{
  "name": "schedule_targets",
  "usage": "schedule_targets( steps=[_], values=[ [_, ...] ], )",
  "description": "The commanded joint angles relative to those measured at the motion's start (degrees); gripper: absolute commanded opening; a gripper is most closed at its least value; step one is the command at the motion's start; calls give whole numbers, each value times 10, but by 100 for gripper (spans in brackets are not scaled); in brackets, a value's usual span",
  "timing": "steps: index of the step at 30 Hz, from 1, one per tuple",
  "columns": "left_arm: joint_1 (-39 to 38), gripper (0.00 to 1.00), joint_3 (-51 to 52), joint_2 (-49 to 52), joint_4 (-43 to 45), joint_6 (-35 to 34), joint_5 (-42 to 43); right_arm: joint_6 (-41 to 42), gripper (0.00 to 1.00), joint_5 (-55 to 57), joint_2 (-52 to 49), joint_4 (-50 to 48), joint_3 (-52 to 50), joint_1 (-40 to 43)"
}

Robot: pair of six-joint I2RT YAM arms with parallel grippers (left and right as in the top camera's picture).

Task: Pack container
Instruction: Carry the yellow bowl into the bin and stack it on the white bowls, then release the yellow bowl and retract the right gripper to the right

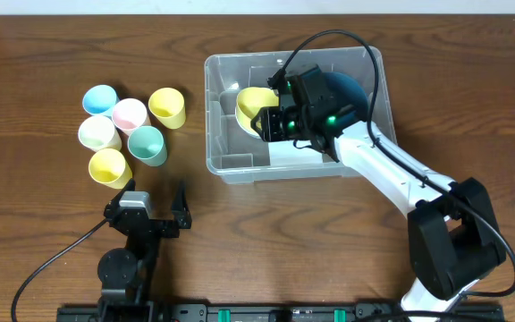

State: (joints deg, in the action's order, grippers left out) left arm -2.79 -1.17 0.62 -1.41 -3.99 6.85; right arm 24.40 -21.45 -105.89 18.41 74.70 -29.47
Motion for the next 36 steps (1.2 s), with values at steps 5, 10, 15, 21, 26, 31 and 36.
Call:
schedule_targets(
  steps=[5,10,15,21,26,31,36],
  values=[
    [-1,98,9,-3,-20,10,4,-145,47,36,-5,16,14,6],
    [-1,98,9,-3,-20,10,4,-164,45,45,-6,33,14,5],
    [-1,98,9,-3,-20,10,4,-168,44,46,-6,32,14,0],
    [-1,98,9,-3,-20,10,4,-168,42,45,-20,24,14,-3],
    [-1,98,9,-3,-20,10,4,-168,40,45,-45,16,14,-9],
    [-1,98,9,-3,-20,10,4,-168,40,45,-46,4,14,-9],
    [-1,98,9,-3,-20,10,4,-168,40,45,-46,4,14,-9]
  ],
)
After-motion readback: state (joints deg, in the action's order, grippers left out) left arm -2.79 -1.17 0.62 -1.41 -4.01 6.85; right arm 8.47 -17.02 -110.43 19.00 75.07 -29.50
